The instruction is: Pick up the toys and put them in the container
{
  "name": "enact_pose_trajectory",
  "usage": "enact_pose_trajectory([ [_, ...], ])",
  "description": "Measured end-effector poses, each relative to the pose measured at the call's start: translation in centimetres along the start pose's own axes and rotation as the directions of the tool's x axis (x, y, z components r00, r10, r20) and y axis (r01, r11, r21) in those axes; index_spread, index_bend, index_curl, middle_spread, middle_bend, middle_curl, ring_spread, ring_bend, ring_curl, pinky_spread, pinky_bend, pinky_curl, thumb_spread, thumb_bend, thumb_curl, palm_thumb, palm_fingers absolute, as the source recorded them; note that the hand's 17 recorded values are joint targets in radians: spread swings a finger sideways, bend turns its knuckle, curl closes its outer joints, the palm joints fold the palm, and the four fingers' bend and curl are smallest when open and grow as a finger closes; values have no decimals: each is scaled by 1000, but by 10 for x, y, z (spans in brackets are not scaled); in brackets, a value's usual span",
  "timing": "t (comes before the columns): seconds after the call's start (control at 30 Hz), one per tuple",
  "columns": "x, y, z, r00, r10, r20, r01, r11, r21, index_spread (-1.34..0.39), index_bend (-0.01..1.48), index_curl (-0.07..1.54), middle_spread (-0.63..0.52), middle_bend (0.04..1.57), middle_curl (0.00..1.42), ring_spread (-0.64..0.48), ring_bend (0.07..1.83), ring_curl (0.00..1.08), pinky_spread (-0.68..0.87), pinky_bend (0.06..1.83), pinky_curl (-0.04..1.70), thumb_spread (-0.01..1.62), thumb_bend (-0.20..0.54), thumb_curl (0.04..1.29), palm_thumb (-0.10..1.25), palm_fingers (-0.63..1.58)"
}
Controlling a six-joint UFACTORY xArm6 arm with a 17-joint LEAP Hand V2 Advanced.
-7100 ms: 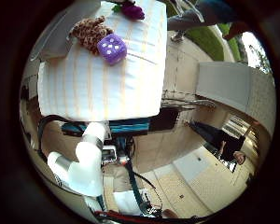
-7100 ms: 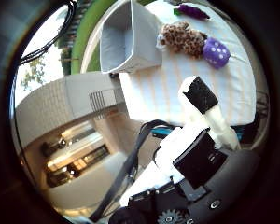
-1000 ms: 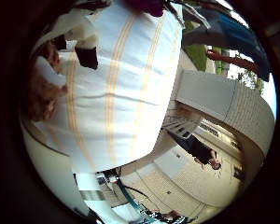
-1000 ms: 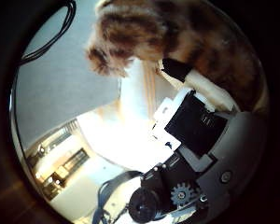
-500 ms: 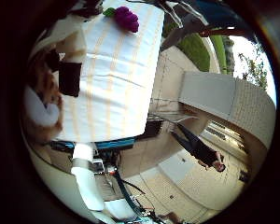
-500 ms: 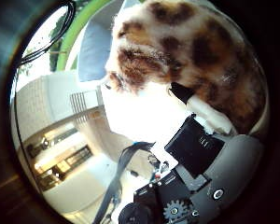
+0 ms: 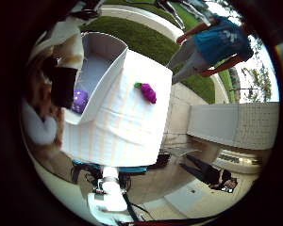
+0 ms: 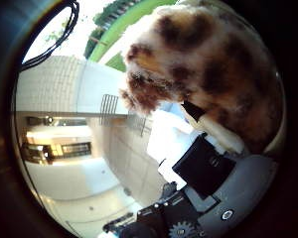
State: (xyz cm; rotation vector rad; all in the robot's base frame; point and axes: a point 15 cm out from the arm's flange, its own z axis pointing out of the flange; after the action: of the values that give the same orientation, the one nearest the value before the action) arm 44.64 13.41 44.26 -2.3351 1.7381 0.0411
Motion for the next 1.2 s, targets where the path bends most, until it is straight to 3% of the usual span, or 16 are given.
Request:
enact_pose_trajectory([
  [0.17, -12, -29, 38, 1000, 1, -2, -1, 999, -37, -829, 700, 1270, -172, 1349, 1028, -89, 1593, 784, 166, 1444, 1006, 1105, -20, 736, 934, 730],
  [0.4, -8, -67, 91, 999, 23, -38, -25, 997, -67, -815, 682, 1306, -146, 1302, 967, -55, 1540, 743, 175, 1354, 1012, 1142, -28, 699, 803, 719],
  [0.5, -6, -71, 106, 999, 26, -40, -30, 996, -90, -778, 574, 1254, -114, 1157, 886, -9, 1431, 693, 212, 1310, 983, 1156, -29, 667, 786, 589],
  [0.57, -4, -71, 120, 999, 24, -41, -29, 993, -116, -723, 414, 1206, -98, 988, 829, 15, 1413, 683, 230, 1316, 987, 1156, -36, 649, 763, 332],
  [0.63, -1, -68, 131, 999, 20, -41, -26, 989, -144, -659, 295, 1105, -69, 739, 719, 83, 1271, 631, 270, 1244, 949, 1154, -32, 626, 750, -44],
  [0.73, 6, -66, 143, 999, 8, -39, -15, 985, -174, -616, 225, 977, -28, 556, 603, 173, 1043, 509, 334, 1099, 859, 1151, -31, 598, 737, -158],
  [0.87, 11, -61, 144, 999, -7, -36, 0, 981, -194, -553, 126, 793, 33, 354, 484, 253, 795, 385, 406, 938, 744, 1135, -32, 563, 724, -148],
  [1.2, 41, -47, 119, 999, 19, -36, -26, 978, -206, -484, 106, 488, 108, 193, 393, 300, 611, 306, 485, 788, 598, 1117, -31, 501, 711, -73],
])
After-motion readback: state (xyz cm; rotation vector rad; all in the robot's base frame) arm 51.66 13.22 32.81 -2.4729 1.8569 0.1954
